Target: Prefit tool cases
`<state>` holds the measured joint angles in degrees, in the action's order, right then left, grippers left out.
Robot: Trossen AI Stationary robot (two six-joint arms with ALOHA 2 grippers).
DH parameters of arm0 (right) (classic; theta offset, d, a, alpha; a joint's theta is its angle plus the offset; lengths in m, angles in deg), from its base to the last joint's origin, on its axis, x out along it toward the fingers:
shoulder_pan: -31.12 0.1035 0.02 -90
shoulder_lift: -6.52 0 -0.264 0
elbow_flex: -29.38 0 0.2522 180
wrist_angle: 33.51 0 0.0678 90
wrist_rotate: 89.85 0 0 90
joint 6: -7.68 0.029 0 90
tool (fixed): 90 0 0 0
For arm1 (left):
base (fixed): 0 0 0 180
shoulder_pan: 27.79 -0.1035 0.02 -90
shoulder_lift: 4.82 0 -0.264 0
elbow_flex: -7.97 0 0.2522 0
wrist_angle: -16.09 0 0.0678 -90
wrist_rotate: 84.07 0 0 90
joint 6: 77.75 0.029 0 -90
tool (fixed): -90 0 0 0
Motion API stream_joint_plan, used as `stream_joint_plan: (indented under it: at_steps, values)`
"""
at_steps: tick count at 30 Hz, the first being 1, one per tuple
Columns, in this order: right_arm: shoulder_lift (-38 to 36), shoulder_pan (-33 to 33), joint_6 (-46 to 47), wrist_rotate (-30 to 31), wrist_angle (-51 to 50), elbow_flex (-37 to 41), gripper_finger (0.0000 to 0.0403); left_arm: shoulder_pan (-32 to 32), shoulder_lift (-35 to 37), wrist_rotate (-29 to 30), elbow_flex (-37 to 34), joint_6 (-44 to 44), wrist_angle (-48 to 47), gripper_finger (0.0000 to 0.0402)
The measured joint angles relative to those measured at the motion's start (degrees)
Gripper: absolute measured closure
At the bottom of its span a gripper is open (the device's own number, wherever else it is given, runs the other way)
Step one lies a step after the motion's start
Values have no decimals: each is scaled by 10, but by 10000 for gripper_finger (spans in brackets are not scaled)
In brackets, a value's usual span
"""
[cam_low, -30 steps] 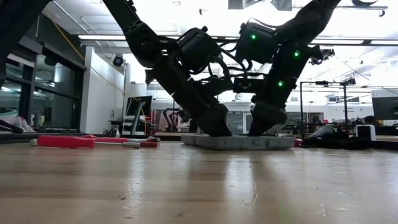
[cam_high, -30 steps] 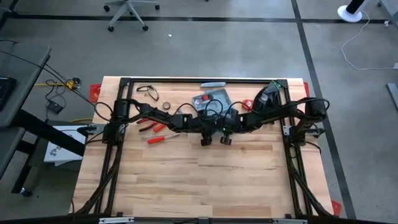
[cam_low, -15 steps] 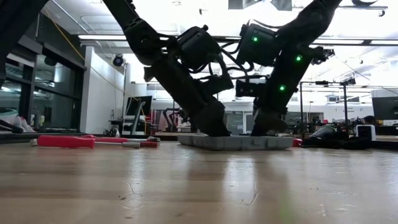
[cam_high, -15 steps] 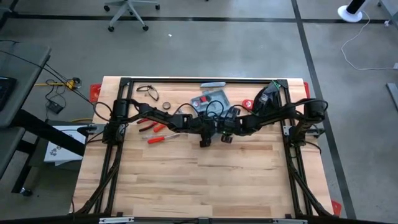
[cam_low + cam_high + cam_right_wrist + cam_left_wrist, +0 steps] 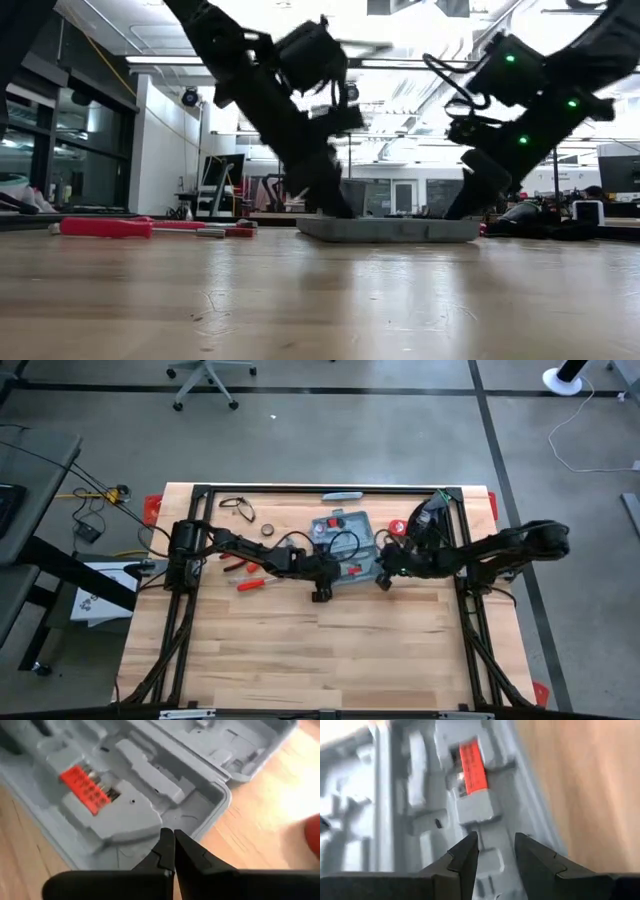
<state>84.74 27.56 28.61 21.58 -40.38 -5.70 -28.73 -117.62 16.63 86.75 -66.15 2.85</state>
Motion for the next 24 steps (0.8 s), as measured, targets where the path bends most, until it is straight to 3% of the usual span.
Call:
stream_joint_plan:
  at_steps: [6,12,24]
  values:
    - [3,0,36,-18,65,27,403,-18,-7,-51,40,22,19,280]
    - [32,1,37,-29,99,26,403,-37,-28,-88,106,23,-49,272]
    - [72,1,36,-49,159,26,403,-61,-85,-106,170,64,-156,236]
